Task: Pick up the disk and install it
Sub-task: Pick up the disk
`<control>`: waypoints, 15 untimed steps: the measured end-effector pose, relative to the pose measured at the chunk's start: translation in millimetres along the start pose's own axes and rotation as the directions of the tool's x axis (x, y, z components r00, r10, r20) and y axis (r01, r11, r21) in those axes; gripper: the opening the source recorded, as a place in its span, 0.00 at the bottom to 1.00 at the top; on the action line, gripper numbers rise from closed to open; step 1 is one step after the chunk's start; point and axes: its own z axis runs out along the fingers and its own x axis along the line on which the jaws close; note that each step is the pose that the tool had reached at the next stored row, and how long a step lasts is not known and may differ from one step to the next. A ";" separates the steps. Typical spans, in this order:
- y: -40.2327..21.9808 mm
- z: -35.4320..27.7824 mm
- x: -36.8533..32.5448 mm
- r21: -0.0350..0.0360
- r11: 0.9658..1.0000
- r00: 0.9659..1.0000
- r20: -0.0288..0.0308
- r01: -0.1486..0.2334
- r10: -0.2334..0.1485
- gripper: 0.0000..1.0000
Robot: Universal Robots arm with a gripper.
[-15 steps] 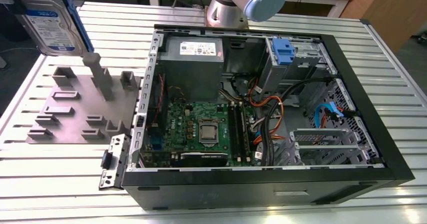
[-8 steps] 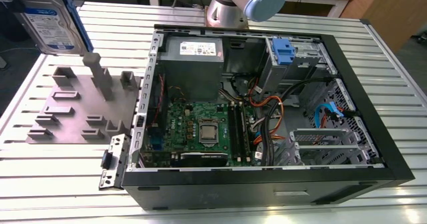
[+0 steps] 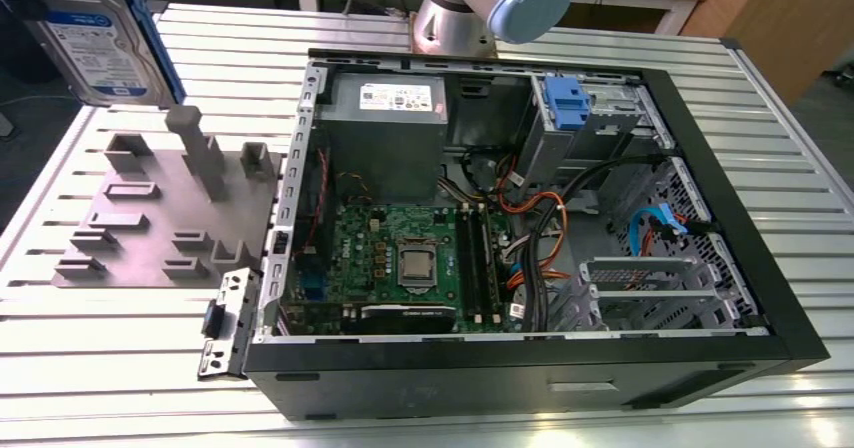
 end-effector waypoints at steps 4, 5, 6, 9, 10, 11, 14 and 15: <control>0.0 -2.2 -0.1 0.000 1.000 1.000 0.000 0.000 0.000 0.37; 0.0 -2.7 -0.1 0.000 1.000 1.000 0.000 0.000 0.000 0.37; 0.0 -3.1 -0.1 0.000 1.000 1.000 0.000 0.000 0.000 0.37; 0.1 -4.4 -0.2 0.000 1.000 1.000 0.000 0.000 0.000 0.37; 0.1 -4.7 -0.2 0.000 1.000 1.000 0.000 0.000 0.000 0.37; 0.1 -5.2 -0.2 0.000 1.000 1.000 0.000 0.000 0.000 0.37; 0.1 -5.8 -0.2 0.000 1.000 1.000 0.000 0.000 0.000 0.37; 0.1 -5.8 -0.2 0.000 1.000 1.000 0.000 0.000 0.000 0.37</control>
